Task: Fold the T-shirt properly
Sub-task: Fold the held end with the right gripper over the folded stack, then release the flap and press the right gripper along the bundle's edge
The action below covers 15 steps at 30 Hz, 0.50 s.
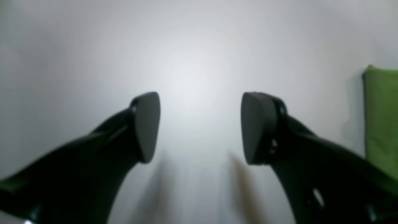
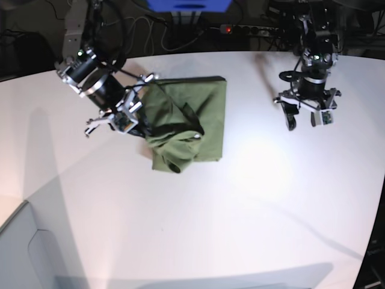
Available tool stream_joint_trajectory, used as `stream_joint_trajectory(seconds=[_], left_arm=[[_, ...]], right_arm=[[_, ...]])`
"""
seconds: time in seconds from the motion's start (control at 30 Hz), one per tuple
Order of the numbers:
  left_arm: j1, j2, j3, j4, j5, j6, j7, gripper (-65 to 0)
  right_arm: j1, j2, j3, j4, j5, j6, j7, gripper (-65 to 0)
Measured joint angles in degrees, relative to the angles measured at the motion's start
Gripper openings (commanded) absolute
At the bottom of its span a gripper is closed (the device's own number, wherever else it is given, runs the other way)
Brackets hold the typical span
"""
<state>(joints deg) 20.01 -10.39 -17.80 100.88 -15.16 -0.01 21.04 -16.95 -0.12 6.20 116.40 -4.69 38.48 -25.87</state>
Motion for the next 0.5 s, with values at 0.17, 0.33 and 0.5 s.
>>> stream_joint_trajectory(seconds=[0.17, 0.33, 0.5], left_arm=[[-0.42, 0.07, 0.76, -0.07, -0.04, -0.02, 0.20, -25.5], [-0.50, -0.02, 0.42, -0.07, 0.00, -0.02, 0.26, -25.5], [-0.31, -0.42, 0.15, 0.00, -0.02, -0.02, 0.22, -25.5]], right_arm=[[-2.27, -0.04, -7.54, -0.83, -0.09, 0.04, 0.02, -64.8], [-1.60, -0.02, -11.87, -5.25, -0.02, 0.02, -0.07, -64.4], [-0.39, 2.47, -17.25, -7.23, -0.24, 0.02, -0.24, -51.9]])
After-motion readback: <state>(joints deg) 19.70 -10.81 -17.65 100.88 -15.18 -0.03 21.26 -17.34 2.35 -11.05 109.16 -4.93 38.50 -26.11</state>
